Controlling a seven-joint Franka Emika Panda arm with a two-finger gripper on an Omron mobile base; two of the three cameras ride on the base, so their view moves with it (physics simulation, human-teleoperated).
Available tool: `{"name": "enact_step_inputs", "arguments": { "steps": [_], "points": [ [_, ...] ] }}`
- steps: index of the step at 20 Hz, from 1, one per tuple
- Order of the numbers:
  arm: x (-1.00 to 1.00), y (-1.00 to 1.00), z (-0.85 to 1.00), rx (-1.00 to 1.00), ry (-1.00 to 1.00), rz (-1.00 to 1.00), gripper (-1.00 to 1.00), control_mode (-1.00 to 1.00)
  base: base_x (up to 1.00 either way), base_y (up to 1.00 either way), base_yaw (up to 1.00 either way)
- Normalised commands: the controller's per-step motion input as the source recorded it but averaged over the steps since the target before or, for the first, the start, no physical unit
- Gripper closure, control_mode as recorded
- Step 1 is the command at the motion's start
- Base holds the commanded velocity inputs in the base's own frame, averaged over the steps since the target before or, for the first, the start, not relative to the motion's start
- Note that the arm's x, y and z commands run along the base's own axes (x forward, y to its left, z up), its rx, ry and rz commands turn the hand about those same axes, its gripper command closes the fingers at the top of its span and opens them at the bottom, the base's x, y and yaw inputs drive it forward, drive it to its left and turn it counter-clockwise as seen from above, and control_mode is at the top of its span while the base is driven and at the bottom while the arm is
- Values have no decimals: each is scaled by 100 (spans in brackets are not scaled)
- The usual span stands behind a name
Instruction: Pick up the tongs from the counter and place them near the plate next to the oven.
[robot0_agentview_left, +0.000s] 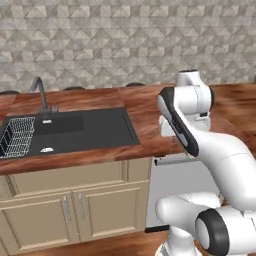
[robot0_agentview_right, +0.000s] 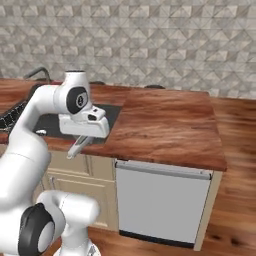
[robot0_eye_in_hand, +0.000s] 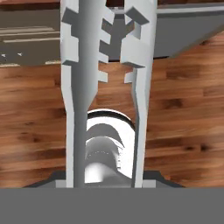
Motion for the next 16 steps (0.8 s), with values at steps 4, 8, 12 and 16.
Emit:
{"name": "enact_step_inputs", "arguments": {
  "steps": [4, 8, 12, 16],
  "points": [
    [0, 0, 0, 0, 0, 0, 100, 100, -47, 0, 42],
    [0, 0, 0, 0, 0, 0, 100, 100, -3, 0, 88],
    [0, 0, 0, 0, 0, 0, 100, 100, 0, 0, 95],
    [0, 0, 0, 0, 0, 0, 100, 100, 0, 0, 94]
  ]
}}
